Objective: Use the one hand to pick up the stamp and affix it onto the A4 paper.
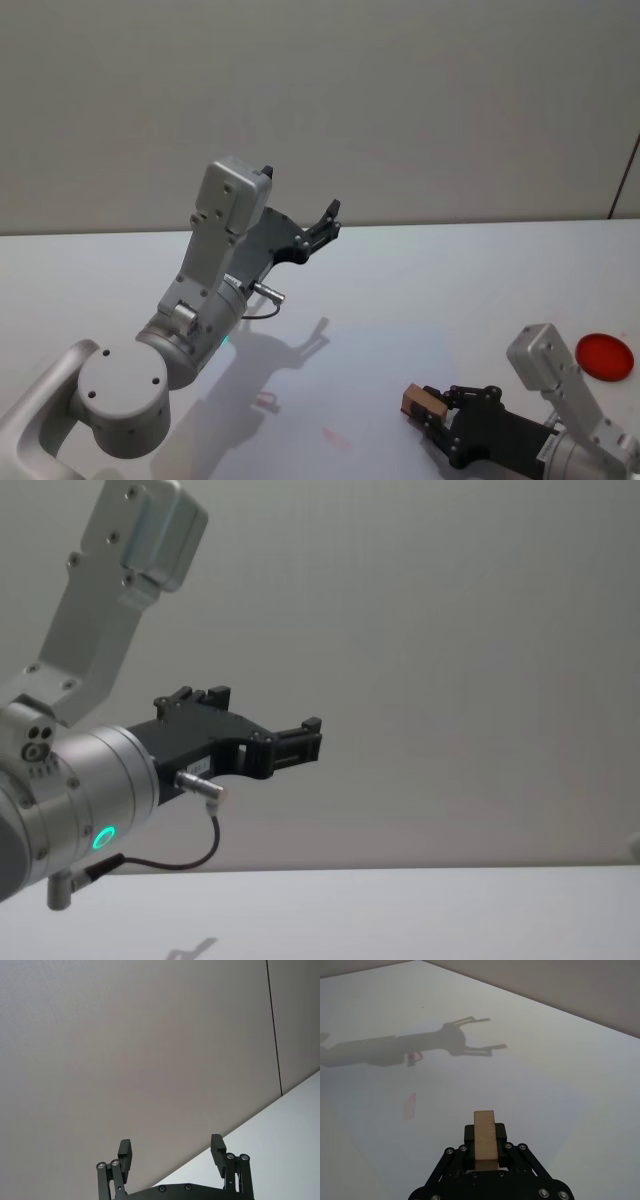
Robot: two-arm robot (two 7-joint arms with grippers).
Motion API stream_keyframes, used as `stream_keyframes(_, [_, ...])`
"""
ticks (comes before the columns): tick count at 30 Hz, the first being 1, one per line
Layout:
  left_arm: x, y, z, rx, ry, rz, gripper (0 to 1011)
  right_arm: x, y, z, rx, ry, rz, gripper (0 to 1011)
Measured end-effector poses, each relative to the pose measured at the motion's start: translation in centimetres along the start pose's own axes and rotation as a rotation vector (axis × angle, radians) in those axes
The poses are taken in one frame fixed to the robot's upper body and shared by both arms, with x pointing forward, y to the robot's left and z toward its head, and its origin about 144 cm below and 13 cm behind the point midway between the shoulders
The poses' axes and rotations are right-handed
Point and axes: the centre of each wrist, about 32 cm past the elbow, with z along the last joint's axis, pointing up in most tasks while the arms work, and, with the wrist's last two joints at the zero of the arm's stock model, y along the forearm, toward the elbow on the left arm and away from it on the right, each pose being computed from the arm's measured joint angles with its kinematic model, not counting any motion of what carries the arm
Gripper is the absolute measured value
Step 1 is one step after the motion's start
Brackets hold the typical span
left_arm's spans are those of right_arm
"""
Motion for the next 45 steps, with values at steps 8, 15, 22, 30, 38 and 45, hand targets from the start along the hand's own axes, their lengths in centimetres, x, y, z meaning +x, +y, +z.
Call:
stream_keyframes(8, [0.0, 0.0, 0.0, 0.0, 0.0, 0.0, 1001, 0.1, 0.1, -0.1, -0.002, -0.004, 0.003, 221])
stream_keyframes(15, [0.0, 0.0, 0.0, 0.0, 0.0, 0.0, 1001, 0.2, 0.1, -0.1, -0.006, -0.011, 0.006, 220])
stream_keyframes(22, [0.0, 0.0, 0.0, 0.0, 0.0, 0.0, 1001, 0.3, 0.0, -0.1, -0.011, -0.017, 0.008, 220])
stream_keyframes(30, [0.0, 0.0, 0.0, 0.0, 0.0, 0.0, 1001, 0.4, -0.1, 0.0, -0.003, -0.007, 0.006, 221])
stream_keyframes(38, [0.0, 0.0, 0.0, 0.0, 0.0, 0.0, 1001, 0.2, -0.2, 1.6, 0.07, 0.024, 0.015, 220])
stream_keyframes(45, [0.0, 0.0, 0.0, 0.0, 0.0, 0.0, 1001, 0.0, -0.4, 3.6, 0.154, 0.051, 0.031, 221])
